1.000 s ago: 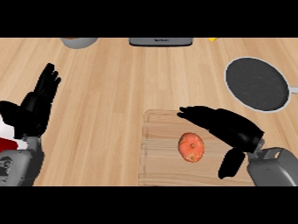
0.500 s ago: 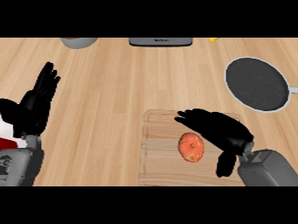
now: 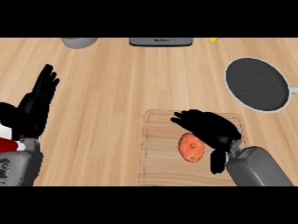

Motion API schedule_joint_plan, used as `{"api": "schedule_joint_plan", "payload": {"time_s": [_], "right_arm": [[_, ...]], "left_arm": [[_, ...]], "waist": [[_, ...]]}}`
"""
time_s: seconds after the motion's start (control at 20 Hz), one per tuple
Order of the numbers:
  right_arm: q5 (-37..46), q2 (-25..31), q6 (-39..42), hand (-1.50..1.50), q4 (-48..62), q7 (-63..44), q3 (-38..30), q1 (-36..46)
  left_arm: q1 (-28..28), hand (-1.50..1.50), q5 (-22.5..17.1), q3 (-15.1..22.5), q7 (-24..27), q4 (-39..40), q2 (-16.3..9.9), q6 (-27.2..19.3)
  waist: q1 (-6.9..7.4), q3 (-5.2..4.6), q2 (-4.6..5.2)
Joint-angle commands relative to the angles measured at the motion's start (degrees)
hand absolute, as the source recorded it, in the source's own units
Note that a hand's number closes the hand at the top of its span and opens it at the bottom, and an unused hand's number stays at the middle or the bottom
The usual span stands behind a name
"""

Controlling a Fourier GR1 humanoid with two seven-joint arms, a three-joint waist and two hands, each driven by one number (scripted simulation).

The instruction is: Pick the squash from the cutting board and place it in the pan

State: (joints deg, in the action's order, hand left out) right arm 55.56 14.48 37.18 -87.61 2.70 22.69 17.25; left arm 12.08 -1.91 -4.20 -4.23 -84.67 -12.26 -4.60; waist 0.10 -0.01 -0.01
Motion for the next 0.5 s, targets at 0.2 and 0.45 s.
{"api": "schedule_joint_plan", "payload": {"time_s": [0.2, 0.45], "right_arm": [[6.09, -2.14, -2.22, -1.5, 6.45, 2.11, 0.14, 1.67], [9.21, -6.99, -6.72, -1.5, 16.72, 2.14, 1.22, 3.83]], "left_arm": [[2.2, 0.0, 1.2, -0.8, 2.39, 4.04, 1.76, 0.19], [-1.61, 0.0, 1.16, -0.41, -1.11, -3.34, 0.99, 1.06]], "waist": [[-0.07, 0.0, 0.03], [0.33, 0.02, 0.04]]}}
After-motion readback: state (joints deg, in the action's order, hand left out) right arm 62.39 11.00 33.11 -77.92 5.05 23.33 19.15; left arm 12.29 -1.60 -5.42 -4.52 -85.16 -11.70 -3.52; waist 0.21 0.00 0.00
